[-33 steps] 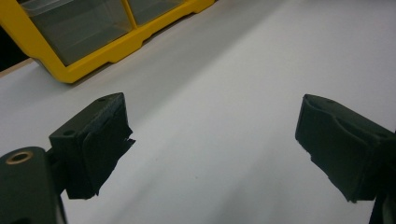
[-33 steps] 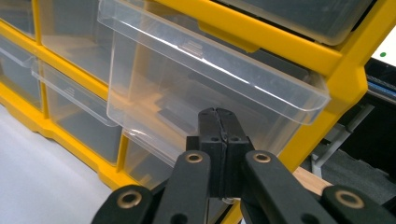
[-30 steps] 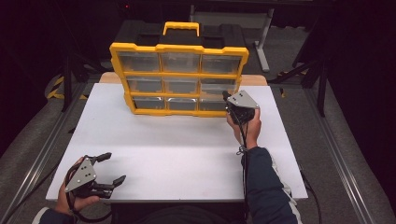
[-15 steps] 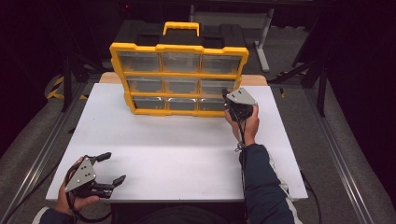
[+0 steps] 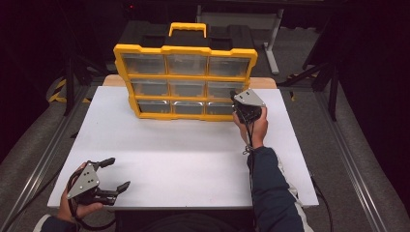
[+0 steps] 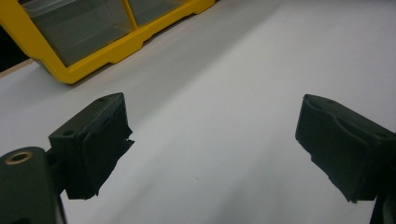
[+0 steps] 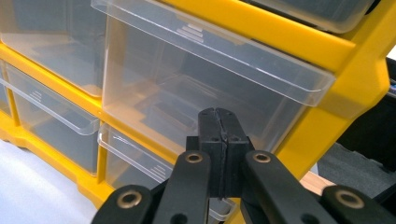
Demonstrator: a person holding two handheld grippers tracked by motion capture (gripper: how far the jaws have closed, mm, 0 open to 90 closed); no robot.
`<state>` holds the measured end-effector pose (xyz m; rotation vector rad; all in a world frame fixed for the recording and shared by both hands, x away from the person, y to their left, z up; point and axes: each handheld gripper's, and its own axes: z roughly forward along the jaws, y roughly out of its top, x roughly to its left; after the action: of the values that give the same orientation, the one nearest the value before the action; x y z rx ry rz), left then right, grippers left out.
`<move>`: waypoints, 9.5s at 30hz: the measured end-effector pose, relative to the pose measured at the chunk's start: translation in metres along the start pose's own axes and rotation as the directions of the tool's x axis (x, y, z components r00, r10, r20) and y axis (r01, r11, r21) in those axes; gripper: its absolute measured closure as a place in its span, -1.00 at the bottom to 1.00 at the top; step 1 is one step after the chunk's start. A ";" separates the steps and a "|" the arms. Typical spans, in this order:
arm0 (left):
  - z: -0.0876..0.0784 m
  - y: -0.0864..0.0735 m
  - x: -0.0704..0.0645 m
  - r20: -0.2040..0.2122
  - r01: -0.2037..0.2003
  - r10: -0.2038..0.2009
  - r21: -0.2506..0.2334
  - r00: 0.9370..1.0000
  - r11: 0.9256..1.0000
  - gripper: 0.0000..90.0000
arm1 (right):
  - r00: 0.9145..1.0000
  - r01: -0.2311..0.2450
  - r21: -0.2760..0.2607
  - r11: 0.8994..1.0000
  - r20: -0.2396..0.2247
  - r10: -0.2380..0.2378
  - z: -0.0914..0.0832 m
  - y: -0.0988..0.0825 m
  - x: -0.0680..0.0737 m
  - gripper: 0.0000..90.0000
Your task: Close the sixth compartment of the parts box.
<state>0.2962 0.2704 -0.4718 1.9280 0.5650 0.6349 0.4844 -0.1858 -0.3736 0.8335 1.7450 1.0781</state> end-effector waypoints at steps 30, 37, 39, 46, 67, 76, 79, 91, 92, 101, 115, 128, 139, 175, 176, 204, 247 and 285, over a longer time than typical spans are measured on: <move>0.000 0.000 0.000 0.001 0.001 -0.001 0.001 1.000 1.000 -0.76 | 1.000 -0.005 0.000 1.000 0.004 0.005 0.006 -0.001 -0.001 1.00; 0.000 0.000 0.000 0.000 0.000 0.000 0.000 1.000 1.000 -0.76 | 1.000 -0.014 -0.011 1.000 -0.004 0.014 0.002 -0.003 -0.002 0.99; 0.000 0.000 0.000 0.000 0.000 0.000 0.000 1.000 1.000 -0.76 | 1.000 -0.015 -0.015 1.000 -0.010 0.014 0.001 -0.002 -0.002 0.98; 0.000 0.000 0.000 -0.001 -0.001 0.001 0.002 1.000 1.000 -0.76 | 1.000 -0.018 -0.037 0.999 -0.023 0.018 -0.004 -0.002 -0.001 0.95; -0.002 0.000 0.000 -0.004 -0.011 0.011 0.000 1.000 1.000 -0.77 | 0.997 -0.030 -0.060 0.998 -0.069 0.026 -0.015 -0.002 0.005 0.83; -0.002 0.000 0.000 -0.004 -0.011 0.011 -0.001 1.000 1.000 -0.77 | 0.997 -0.030 -0.069 0.997 -0.072 0.025 -0.017 -0.002 0.007 0.76; -0.002 0.000 0.000 -0.003 -0.009 0.009 0.000 1.000 1.000 -0.77 | 0.997 -0.028 -0.073 0.997 -0.068 0.023 -0.018 -0.002 0.007 0.71; -0.002 0.000 0.000 -0.002 -0.010 0.010 0.001 1.000 1.000 -0.77 | 0.996 -0.042 -0.094 0.995 -0.079 0.034 -0.019 -0.001 0.008 0.33; -0.002 0.000 0.000 -0.003 -0.011 0.011 0.001 1.000 1.000 -0.77 | 0.996 -0.044 -0.097 0.994 -0.081 0.037 -0.020 -0.001 0.008 0.29; -0.003 0.000 0.000 -0.003 -0.014 0.014 0.000 1.000 1.000 -0.77 | 0.996 -0.042 -0.107 0.993 -0.081 0.033 -0.021 0.000 0.009 0.06; -0.003 0.001 -0.001 -0.003 -0.016 0.016 0.000 1.000 1.000 -0.76 | 0.995 -0.029 -0.109 0.994 -0.094 0.019 -0.019 0.000 0.013 -0.30; -0.002 0.001 -0.001 -0.001 -0.016 0.016 0.002 1.000 1.000 -0.76 | 0.996 -0.022 -0.110 0.994 -0.092 0.012 -0.019 0.001 0.019 -0.66; -0.002 0.001 -0.001 0.000 -0.018 0.018 0.003 1.000 1.000 -0.76 | 0.995 -0.021 -0.122 0.992 -0.104 0.008 -0.024 0.003 0.022 -0.75; -0.003 0.001 -0.002 -0.001 -0.017 0.017 -0.001 1.000 1.000 -0.77 | 0.987 0.069 -0.116 0.991 -0.137 -0.085 -0.044 0.003 0.037 -0.70; -0.003 0.001 -0.002 0.000 -0.018 0.018 -0.001 1.000 1.000 -0.77 | 0.987 0.071 -0.118 0.991 -0.137 -0.087 -0.044 0.003 0.037 -0.70; -0.003 0.001 -0.002 0.000 -0.018 0.018 -0.002 1.000 1.000 -0.77 | 0.973 0.150 -0.113 0.982 -0.157 -0.166 -0.062 -0.006 0.041 -0.69; 0.001 0.002 -0.002 0.009 -0.026 0.026 0.006 1.000 1.000 -0.77 | 0.956 0.223 -0.087 0.971 -0.177 -0.235 -0.087 -0.030 0.045 -0.68; 0.002 0.003 -0.002 0.002 -0.033 0.033 0.006 0.999 0.999 -0.78 | 0.949 0.220 -0.048 0.974 -0.220 -0.225 -0.103 -0.068 0.044 -0.67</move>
<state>0.2967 0.2665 -0.4701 1.9469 0.5347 0.6529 0.3669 -0.2067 -0.4280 0.4994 1.9574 1.0691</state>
